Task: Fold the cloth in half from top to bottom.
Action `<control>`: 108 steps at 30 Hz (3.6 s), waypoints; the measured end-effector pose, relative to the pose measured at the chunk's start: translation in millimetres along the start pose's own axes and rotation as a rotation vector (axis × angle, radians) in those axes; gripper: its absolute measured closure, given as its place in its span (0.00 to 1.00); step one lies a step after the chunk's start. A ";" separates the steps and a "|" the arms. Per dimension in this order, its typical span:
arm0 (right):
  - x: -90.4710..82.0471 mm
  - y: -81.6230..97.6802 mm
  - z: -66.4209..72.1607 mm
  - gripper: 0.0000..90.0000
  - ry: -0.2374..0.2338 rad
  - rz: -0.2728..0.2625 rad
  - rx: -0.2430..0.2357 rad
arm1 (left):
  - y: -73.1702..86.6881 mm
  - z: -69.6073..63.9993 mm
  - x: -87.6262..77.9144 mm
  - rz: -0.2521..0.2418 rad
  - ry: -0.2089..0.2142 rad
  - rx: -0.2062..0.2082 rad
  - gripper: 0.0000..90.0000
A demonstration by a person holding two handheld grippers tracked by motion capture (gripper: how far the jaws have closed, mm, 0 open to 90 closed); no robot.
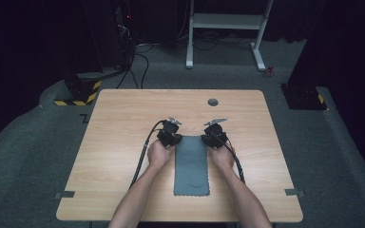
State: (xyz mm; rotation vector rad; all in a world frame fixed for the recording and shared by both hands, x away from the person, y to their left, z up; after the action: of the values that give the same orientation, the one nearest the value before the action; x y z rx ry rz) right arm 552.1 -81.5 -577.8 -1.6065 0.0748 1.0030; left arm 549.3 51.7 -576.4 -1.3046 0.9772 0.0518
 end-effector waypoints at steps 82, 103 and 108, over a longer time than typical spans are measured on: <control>-65.7 25.3 36.6 0.99 -0.186 -0.094 -0.093 | 24.8 -39.3 -63.1 -0.086 0.138 0.087 0.98; -78.7 37.7 44.7 0.99 -0.219 -0.113 -0.084 | 34.4 -49.1 -76.0 -0.122 0.166 0.072 0.98; -80.3 40.5 46.7 0.99 -0.223 -0.114 -0.089 | 36.9 -51.5 -78.9 -0.127 0.171 0.077 0.98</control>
State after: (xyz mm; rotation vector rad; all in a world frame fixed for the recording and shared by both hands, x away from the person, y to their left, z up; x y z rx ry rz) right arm 453.7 -92.2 -556.3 -1.5499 -0.2136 1.1026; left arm 451.2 59.0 -552.8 -1.3127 1.0282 -0.1958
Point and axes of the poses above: each handheld gripper's, and its own axes: x roughly forward along the jaws, y roughly out of its underside, z roughly to its left, the point moved 9 cm from there along x, roughly forward along the jaws, and after that the axes turned 11 degrees about -z, right-handed, at the moved point
